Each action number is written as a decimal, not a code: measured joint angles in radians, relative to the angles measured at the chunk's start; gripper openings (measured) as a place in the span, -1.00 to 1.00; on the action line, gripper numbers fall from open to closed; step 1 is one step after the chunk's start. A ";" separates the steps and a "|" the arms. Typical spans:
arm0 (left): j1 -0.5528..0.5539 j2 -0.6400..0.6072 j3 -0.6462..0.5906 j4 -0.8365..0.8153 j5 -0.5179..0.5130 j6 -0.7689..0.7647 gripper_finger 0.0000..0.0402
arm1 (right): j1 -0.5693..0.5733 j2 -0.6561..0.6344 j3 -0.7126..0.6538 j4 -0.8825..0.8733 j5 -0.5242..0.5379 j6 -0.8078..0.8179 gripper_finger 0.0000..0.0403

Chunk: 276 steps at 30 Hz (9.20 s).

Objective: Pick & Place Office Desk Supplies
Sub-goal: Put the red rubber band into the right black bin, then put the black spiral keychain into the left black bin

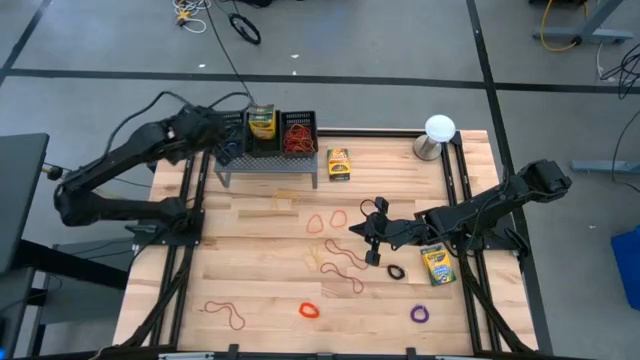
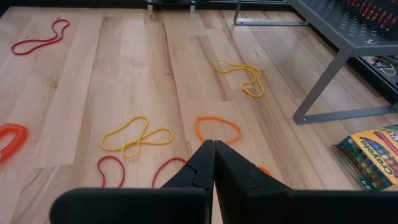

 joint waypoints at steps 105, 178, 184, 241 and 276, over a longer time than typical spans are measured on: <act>-0.683 -0.193 -0.930 1.504 0.269 0.094 -0.90 | 0.141 0.630 0.616 -0.706 -0.221 0.568 -0.48; -0.683 -0.193 -0.930 1.502 0.269 0.094 -0.90 | 0.123 0.625 0.615 -0.749 -0.208 0.477 -0.98; -0.683 -0.193 -0.930 1.500 0.269 0.094 -0.90 | 0.123 0.623 0.615 -0.767 -0.188 0.496 -0.97; -0.682 -0.192 -0.930 1.503 0.269 0.094 -0.90 | -0.544 0.520 1.111 -0.482 0.001 -0.052 -1.00; -0.682 -0.192 -0.930 1.499 0.269 0.094 -0.90 | -0.636 0.634 1.125 -0.474 -0.168 -0.023 -0.39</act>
